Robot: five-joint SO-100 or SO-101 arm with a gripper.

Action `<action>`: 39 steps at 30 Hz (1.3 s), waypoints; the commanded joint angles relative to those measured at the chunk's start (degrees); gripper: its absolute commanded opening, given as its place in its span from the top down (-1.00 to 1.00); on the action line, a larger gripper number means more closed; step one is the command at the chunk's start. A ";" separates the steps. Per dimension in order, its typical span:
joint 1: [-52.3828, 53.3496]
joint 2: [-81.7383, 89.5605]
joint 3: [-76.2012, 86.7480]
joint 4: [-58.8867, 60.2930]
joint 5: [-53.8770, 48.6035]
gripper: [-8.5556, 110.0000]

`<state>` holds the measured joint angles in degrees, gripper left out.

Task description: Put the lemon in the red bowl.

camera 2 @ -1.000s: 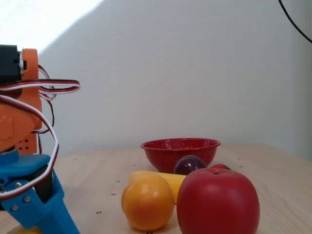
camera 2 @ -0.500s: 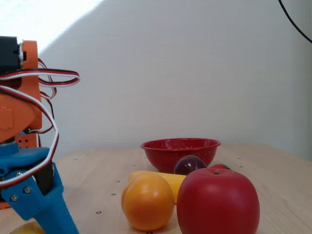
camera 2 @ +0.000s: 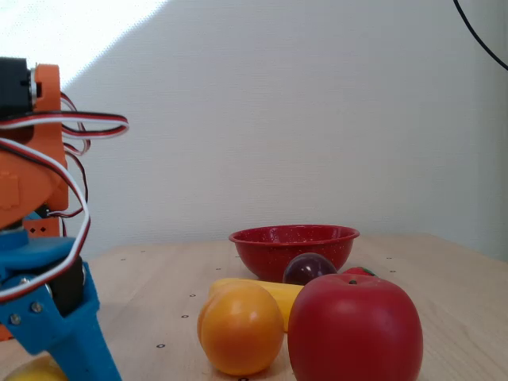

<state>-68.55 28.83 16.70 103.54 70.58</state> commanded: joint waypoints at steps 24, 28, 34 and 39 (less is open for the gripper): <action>24.17 66.88 51.86 5.19 -18.90 0.85; 37.53 70.22 52.65 5.19 -29.88 0.85; 59.59 74.09 50.98 5.10 -45.70 0.85; 76.55 77.17 51.68 2.64 -56.34 0.85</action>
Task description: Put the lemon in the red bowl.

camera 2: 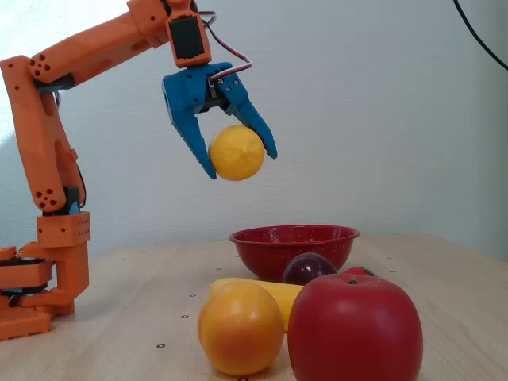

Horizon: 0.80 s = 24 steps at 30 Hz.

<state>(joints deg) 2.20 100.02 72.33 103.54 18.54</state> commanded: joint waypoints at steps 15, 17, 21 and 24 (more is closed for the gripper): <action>27.51 6.94 14.94 -32.78 -11.16 0.85; 28.39 4.92 16.52 -38.50 -9.58 0.85; 29.36 -0.18 19.78 -50.27 -4.92 0.85; 30.15 -4.66 22.24 -58.62 -0.53 0.85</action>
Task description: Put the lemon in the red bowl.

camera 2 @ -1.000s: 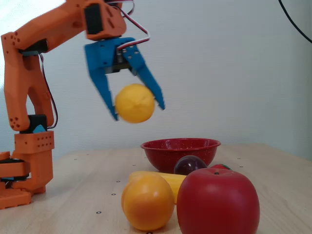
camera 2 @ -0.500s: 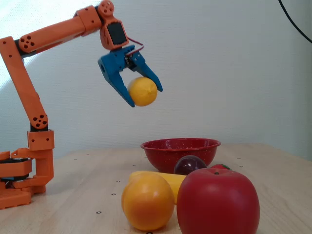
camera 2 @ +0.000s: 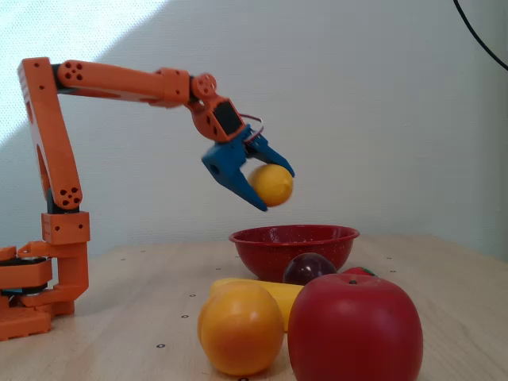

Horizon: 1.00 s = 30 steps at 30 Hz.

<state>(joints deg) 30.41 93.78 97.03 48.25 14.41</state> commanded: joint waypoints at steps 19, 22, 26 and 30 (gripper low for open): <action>2.02 -11.69 -7.29 -3.87 5.19 0.19; 1.05 -9.58 -10.02 -1.14 3.43 0.19; -1.05 -6.24 -16.08 3.34 1.32 0.45; -3.96 -2.55 -22.76 8.00 -0.35 0.65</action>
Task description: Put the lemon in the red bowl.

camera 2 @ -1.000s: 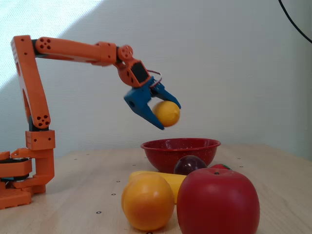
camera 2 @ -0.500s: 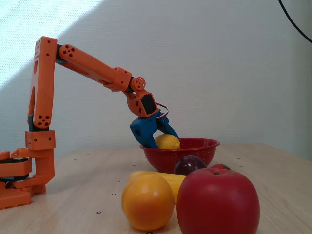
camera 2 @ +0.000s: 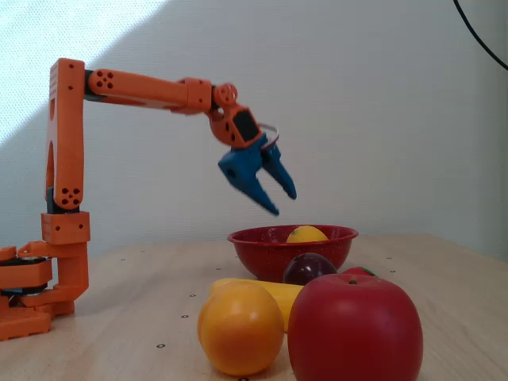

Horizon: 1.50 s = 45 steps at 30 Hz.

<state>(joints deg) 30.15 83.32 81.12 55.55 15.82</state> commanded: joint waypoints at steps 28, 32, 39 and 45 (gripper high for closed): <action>-35.86 54.67 35.16 6.33 -4.39 0.85; -37.62 63.46 46.67 2.99 -3.43 0.85; -37.53 76.29 64.95 -2.90 -4.57 0.85; -34.80 88.59 82.00 -10.81 -4.75 0.85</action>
<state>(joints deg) -6.59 168.40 163.21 47.55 11.34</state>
